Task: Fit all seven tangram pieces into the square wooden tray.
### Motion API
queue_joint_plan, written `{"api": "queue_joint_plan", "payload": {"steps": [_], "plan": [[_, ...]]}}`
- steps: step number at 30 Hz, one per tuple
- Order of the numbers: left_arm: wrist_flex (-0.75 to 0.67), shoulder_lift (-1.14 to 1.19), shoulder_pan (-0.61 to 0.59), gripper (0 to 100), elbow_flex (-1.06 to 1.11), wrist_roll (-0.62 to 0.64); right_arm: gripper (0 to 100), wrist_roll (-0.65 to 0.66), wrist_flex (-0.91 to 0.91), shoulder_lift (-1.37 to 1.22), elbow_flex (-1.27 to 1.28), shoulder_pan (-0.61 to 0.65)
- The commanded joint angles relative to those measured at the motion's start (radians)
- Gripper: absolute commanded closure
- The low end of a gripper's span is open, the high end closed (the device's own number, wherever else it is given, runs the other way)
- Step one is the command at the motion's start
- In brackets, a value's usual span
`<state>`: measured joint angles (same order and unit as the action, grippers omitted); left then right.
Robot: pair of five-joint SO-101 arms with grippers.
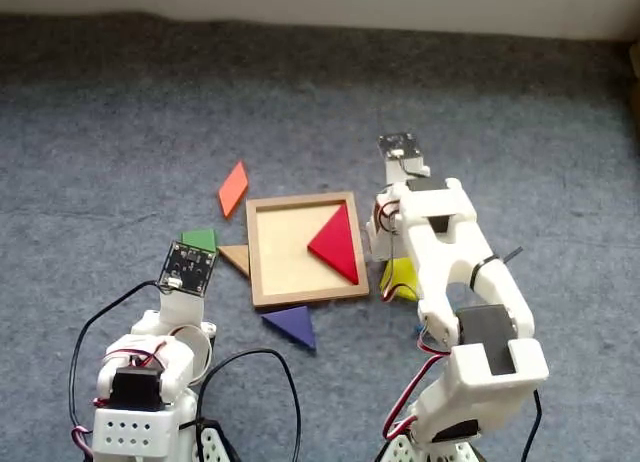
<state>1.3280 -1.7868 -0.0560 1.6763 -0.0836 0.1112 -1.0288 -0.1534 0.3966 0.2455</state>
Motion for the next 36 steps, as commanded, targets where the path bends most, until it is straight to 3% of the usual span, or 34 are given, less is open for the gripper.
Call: {"api": "queue_joint_plan", "payload": {"steps": [1, 5, 16, 33, 36], "plan": [[0.008, -0.028, -0.004, 100, 0.019, 0.008, 71.6, 0.002, -0.068, 0.053, -0.101, -0.001], [0.008, -0.028, -0.004, 100, 0.019, 0.008, 64.0, 0.003, -0.094, 0.104, -0.067, 0.001], [0.008, -0.028, -0.004, 100, 0.019, 0.008, 64.0, 0.002, -0.002, 0.193, 0.163, 0.081], [0.008, -0.028, -0.004, 100, 0.019, 0.008, 64.1, 0.005, 0.031, 0.053, 0.182, 0.097], [0.008, -0.028, -0.004, 100, 0.019, 0.008, 64.9, 0.055, 0.001, 0.068, 0.182, 0.097]]}}
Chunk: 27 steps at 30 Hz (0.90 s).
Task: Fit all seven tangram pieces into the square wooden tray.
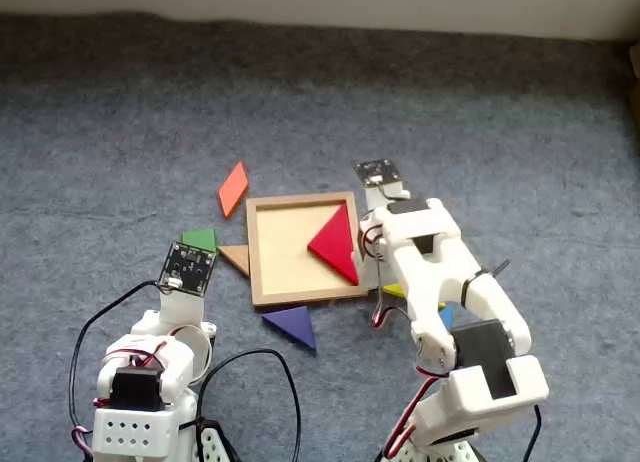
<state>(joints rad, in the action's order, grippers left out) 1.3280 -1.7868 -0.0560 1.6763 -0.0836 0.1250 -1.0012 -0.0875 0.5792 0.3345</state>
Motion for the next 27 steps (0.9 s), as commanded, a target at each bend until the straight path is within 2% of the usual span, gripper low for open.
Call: {"api": "queue_joint_plan", "payload": {"steps": [1, 5, 18, 23, 27], "plan": [[0.008, -0.028, -0.004, 100, 0.019, 0.008, 66.5, 0.055, -0.035, 0.01, -0.001, 0.008], [0.008, -0.028, -0.004, 100, 0.019, 0.008, 72.5, 0.1, -0.042, 0.035, 0.002, 0.007], [0.008, -0.028, -0.004, 100, 0.019, 0.008, 72.7, 0.109, -0.11, 0.041, -0.024, -0.035], [0.008, -0.028, -0.004, 100, 0.019, 0.008, 61.8, 0.109, -0.177, 0.041, -0.085, -0.03], [0.008, -0.028, -0.004, 100, 0.019, 0.008, 60.4, 0.11, -0.179, 0.042, -0.084, -0.03]]}}
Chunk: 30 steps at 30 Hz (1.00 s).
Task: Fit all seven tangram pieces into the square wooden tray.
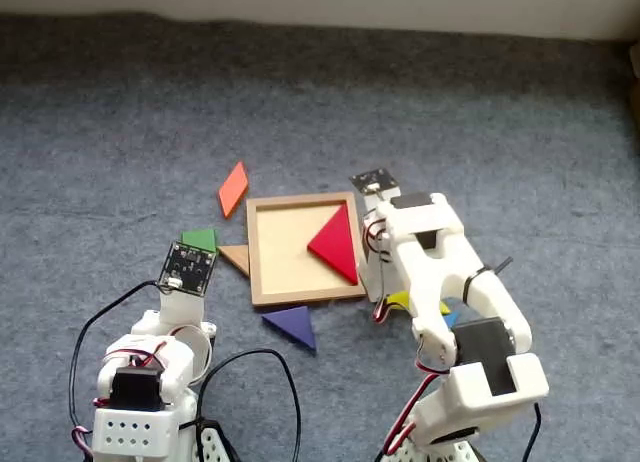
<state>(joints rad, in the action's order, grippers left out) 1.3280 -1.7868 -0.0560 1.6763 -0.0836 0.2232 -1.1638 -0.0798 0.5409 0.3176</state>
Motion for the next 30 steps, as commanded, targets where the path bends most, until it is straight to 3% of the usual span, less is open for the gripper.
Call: {"api": "queue_joint_plan", "payload": {"steps": [1, 13, 19, 27, 30], "plan": [[0.008, -0.028, -0.004, 100, 0.019, 0.008, 60.4, 0.028, -0.016, 0.035, -0.045, -0.012], [0.008, -0.028, -0.004, 100, 0.019, 0.008, 60.8, 0.132, -0.018, 0.025, -0.044, -0.018], [0.008, -0.028, -0.004, 100, 0.019, 0.008, 68.8, 0.138, -0.024, 0.025, -0.044, -0.018], [0.008, -0.028, -0.004, 100, 0.019, 0.008, 68.4, 0.138, -0.081, 0.025, -0.051, -0.013], [0.008, -0.028, -0.004, 100, 0.019, 0.008, 62.5, 0.137, -0.091, 0.027, -0.051, -0.013]]}}
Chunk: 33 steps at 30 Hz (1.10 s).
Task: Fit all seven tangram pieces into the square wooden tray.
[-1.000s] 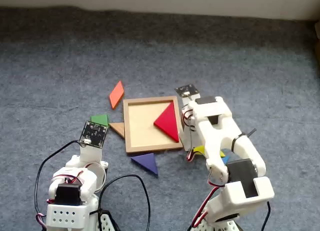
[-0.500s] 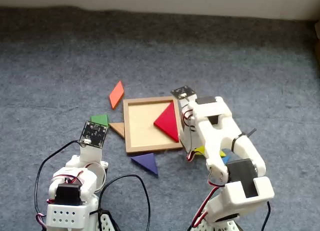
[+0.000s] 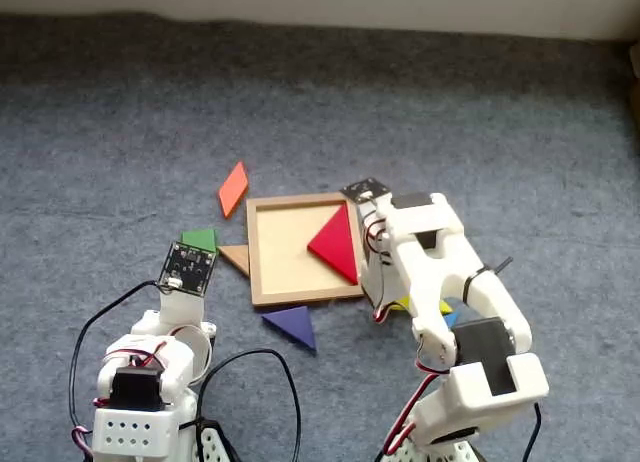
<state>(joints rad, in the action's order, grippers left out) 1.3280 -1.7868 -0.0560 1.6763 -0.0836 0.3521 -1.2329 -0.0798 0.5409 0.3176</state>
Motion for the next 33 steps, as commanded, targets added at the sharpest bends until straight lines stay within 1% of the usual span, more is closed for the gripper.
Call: {"api": "queue_joint_plan", "payload": {"steps": [1, 2, 7, 8, 11, 15, 20, 25, 33], "plan": [[0.008, -0.028, -0.004, 100, 0.019, 0.008, 60.2, 0.005, -0.022, 0.027, -0.051, -0.013], [0.008, -0.028, -0.004, 100, 0.019, 0.008, 59.4, 0.005, -0.019, 0.027, -0.051, -0.013], [0.008, -0.028, -0.004, 100, 0.019, 0.008, 61.9, 0.012, -0.015, 0.025, -0.051, -0.015], [0.008, -0.028, -0.004, 100, 0.019, 0.008, 62.5, 0.032, -0.013, 0.024, -0.051, -0.018], [0.008, -0.028, -0.004, 100, 0.019, 0.008, 66.4, 0.078, 0.019, 0.021, -0.042, -0.018], [0.008, -0.028, -0.004, 100, 0.019, 0.008, 72.1, 0.084, 0.019, -0.048, -0.051, -0.018], [0.008, -0.028, -0.004, 100, 0.019, 0.008, 73.8, 0.084, 0.018, -0.117, -0.054, -0.028], [0.008, -0.028, -0.004, 100, 0.019, 0.008, 73.8, 0.084, 0.016, -0.041, -0.05, -0.036], [0.008, -0.028, -0.004, 100, 0.019, 0.008, 73.8, 0.081, 0.016, 0.185, -0.044, -0.035]]}}
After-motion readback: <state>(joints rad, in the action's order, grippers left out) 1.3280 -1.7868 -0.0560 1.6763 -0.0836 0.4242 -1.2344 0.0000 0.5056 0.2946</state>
